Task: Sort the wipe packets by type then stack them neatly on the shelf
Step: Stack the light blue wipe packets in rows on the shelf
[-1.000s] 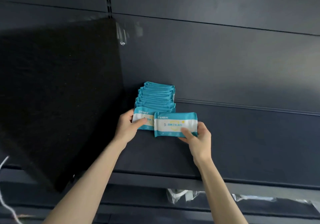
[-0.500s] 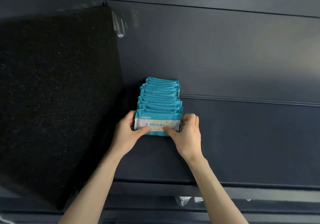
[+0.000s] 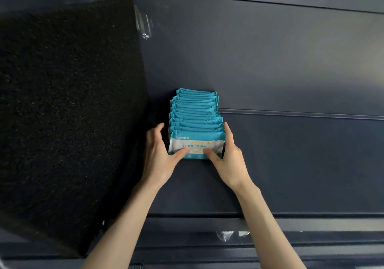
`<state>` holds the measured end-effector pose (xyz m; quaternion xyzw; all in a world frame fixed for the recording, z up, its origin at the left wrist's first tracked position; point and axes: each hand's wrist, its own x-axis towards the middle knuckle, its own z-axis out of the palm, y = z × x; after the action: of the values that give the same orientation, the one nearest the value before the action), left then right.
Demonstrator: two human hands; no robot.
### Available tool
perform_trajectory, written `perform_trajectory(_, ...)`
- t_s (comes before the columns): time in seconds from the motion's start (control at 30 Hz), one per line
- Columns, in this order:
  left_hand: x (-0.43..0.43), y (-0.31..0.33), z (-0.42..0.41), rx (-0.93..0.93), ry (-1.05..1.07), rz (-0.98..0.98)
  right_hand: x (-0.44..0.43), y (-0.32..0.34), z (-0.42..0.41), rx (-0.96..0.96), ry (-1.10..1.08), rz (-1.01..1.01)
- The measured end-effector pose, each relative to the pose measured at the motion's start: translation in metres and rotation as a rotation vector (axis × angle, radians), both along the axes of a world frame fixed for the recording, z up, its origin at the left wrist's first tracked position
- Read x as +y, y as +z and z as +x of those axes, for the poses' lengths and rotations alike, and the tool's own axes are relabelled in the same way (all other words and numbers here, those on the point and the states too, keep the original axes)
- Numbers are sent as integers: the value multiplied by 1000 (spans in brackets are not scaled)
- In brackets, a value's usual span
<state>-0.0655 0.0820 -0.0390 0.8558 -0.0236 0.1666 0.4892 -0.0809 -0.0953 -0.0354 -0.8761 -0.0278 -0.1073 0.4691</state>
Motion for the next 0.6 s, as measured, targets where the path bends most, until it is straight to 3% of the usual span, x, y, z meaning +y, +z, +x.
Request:
perform_trajectory(0.2, 3, 2, 5, 60, -282, -69, 2, 5, 0, 19, 26, -72)
perform_trajectory(0.6, 1, 5, 1, 65, -148, 19, 7, 9, -1, 45, -39, -262)
